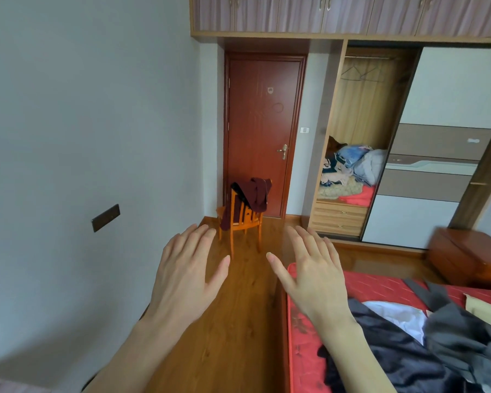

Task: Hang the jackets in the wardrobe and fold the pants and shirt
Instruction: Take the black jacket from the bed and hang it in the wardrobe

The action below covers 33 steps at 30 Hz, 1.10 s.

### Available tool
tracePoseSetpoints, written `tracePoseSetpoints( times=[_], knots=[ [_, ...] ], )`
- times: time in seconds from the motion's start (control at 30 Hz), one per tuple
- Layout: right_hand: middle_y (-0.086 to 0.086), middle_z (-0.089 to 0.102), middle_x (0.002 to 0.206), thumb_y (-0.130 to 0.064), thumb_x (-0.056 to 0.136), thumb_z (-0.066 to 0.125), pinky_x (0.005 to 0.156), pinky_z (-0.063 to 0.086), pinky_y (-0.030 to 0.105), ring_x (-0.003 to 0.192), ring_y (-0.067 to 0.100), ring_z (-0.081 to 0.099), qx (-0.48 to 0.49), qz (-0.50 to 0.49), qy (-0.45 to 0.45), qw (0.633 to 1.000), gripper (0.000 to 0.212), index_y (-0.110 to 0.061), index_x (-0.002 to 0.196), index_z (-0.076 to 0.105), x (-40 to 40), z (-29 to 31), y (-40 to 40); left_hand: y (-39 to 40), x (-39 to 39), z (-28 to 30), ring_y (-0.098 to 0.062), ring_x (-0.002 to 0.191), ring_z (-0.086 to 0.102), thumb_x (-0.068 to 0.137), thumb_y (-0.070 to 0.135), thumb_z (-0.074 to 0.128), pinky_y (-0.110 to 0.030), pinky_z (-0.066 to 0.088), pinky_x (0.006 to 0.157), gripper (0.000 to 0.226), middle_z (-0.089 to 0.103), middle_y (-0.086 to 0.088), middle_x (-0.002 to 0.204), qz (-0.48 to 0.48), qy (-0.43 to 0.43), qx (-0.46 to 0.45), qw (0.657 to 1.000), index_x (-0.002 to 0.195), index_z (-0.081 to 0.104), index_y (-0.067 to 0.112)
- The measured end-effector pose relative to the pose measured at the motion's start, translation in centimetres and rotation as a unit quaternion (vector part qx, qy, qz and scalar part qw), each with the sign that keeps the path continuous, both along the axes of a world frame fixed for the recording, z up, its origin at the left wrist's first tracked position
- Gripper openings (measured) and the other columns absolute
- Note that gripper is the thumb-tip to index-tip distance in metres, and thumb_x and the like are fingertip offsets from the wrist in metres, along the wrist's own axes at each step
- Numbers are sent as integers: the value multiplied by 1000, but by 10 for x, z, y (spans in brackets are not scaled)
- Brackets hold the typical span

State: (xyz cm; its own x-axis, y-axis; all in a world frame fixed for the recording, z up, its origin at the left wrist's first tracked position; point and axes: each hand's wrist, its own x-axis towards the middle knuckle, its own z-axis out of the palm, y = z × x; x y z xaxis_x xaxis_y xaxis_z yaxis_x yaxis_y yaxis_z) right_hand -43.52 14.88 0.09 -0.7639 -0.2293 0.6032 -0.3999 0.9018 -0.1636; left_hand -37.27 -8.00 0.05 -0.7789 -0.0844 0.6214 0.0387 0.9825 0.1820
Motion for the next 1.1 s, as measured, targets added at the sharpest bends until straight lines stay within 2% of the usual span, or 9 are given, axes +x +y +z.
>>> tracePoseSetpoints(
  times=[0.2,0.37,0.63,0.83,1.1],
  knots=[
    [3,56,153,-72,101,32,125,31,49,149,24,44,18,-9,-1,1000,76,-20,151,54,-84,-3,-32,-35,-96,-14,-27,140,55,100,60,37,-45,40,116,66,62,-5,147,-10,-7,8,1000,143,63,15],
    [3,57,152,-70,101,36,124,33,49,147,25,46,15,-19,7,1000,74,-18,150,54,-169,-2,-76,-74,-185,-12,-28,141,54,100,59,36,-51,44,116,69,62,-7,146,-31,-5,17,999,143,62,13],
    [2,57,152,-71,102,35,124,34,48,147,24,47,4,-46,22,999,74,-18,150,54,-293,2,-142,-138,-324,-6,-24,147,47,100,59,39,-48,38,122,67,56,-3,154,-62,-22,17,998,149,57,16],
    [1,52,157,-74,102,29,127,24,44,152,22,39,15,-70,3,997,77,-22,154,49,-361,-3,-156,-158,-410,-10,-27,144,50,100,57,43,-48,42,118,65,59,-6,150,-91,-12,21,996,146,59,14],
    [2,54,155,-74,102,29,127,28,46,151,23,41,2,-93,-10,996,77,-20,152,51,-454,-20,-163,-165,-517,-26,-28,141,53,100,57,45,-53,46,114,62,61,-5,148,-123,-8,9,992,145,60,17]
  ],
)
